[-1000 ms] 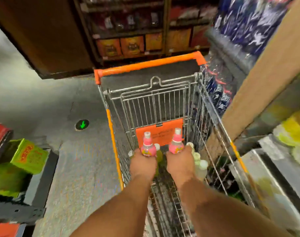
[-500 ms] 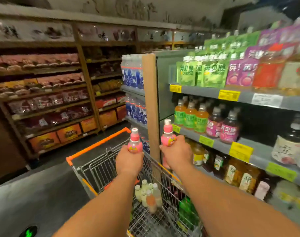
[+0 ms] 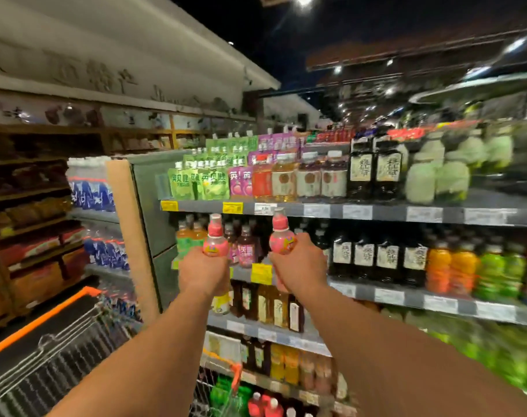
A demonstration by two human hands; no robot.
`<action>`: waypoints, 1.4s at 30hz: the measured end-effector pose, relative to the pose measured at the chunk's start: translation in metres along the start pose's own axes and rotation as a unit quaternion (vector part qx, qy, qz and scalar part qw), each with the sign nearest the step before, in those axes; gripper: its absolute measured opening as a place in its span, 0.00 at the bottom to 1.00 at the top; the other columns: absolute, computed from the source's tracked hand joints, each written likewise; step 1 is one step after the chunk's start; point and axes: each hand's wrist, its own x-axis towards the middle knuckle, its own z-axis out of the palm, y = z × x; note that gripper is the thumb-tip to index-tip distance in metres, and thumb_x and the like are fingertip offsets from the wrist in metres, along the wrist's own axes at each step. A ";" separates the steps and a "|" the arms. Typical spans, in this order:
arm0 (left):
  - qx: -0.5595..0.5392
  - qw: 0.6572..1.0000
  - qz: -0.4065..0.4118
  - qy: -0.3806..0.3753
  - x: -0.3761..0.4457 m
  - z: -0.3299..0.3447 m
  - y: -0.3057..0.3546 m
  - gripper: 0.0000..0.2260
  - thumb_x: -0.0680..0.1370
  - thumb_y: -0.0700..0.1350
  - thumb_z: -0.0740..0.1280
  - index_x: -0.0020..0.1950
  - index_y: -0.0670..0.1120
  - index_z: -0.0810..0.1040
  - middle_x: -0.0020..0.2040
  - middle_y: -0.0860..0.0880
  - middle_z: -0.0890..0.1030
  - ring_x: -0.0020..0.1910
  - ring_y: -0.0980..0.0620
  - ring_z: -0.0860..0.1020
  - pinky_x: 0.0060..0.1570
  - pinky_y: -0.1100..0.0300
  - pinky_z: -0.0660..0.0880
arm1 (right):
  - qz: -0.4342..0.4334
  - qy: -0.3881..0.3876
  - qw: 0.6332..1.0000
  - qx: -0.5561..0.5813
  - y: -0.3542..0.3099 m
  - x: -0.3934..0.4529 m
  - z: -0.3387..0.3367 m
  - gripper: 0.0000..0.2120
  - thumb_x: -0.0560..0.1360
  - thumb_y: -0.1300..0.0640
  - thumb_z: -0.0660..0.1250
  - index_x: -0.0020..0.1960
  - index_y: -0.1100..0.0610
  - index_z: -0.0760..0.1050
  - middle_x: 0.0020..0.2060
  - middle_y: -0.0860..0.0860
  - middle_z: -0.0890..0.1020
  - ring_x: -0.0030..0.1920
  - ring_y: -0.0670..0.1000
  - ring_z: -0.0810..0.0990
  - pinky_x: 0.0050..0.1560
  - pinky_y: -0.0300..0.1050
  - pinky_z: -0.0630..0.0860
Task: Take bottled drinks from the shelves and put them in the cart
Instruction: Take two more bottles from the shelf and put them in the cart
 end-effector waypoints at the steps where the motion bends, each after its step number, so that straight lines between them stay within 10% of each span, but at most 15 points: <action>1: -0.005 1.000 0.016 -0.019 -0.009 0.008 0.011 0.08 0.66 0.48 0.71 0.41 0.47 0.80 0.38 0.45 0.82 0.38 0.42 0.80 0.41 0.55 0.77 | 0.007 0.016 1.000 -0.001 0.006 -0.002 -0.016 0.22 0.70 0.45 0.72 0.56 0.55 0.71 0.49 0.55 0.82 0.51 0.60 0.80 0.49 0.50 0.77; 21: -0.083 0.893 0.231 -0.377 -0.266 0.129 0.150 0.12 0.70 0.55 0.68 0.42 0.47 0.80 0.38 0.46 0.83 0.38 0.44 0.81 0.40 0.57 0.77 | 0.239 0.359 0.893 -0.127 0.138 -0.170 -0.295 0.17 0.67 0.42 0.73 0.46 0.53 0.74 0.42 0.52 0.82 0.44 0.58 0.80 0.37 0.44 0.67; 26: -0.118 0.861 0.250 -0.426 -0.347 0.154 0.191 0.11 0.70 0.46 0.72 0.30 0.46 0.74 0.18 0.53 0.72 0.18 0.57 0.72 0.16 0.66 0.64 | 0.298 0.393 0.855 -0.160 0.173 -0.211 -0.366 0.19 0.68 0.41 0.72 0.49 0.54 0.76 0.43 0.51 0.82 0.46 0.57 0.81 0.39 0.45 0.72; 38: -0.125 0.809 0.269 -0.508 -0.540 0.263 0.293 0.14 0.67 0.51 0.78 0.46 0.48 0.79 0.43 0.46 0.81 0.43 0.44 0.80 0.43 0.57 0.75 | 0.352 0.420 0.806 -0.222 0.284 -0.269 -0.558 0.15 0.69 0.42 0.72 0.43 0.51 0.73 0.38 0.50 0.79 0.45 0.57 0.80 0.41 0.47 0.74; 42: -0.143 0.795 0.259 -0.529 -0.594 0.305 0.330 0.13 0.68 0.51 0.78 0.46 0.50 0.79 0.45 0.47 0.82 0.43 0.46 0.80 0.34 0.62 0.72 | 0.352 0.424 0.808 -0.207 0.329 -0.266 -0.612 0.16 0.69 0.42 0.72 0.48 0.50 0.73 0.42 0.50 0.80 0.42 0.54 0.76 0.40 0.46 0.70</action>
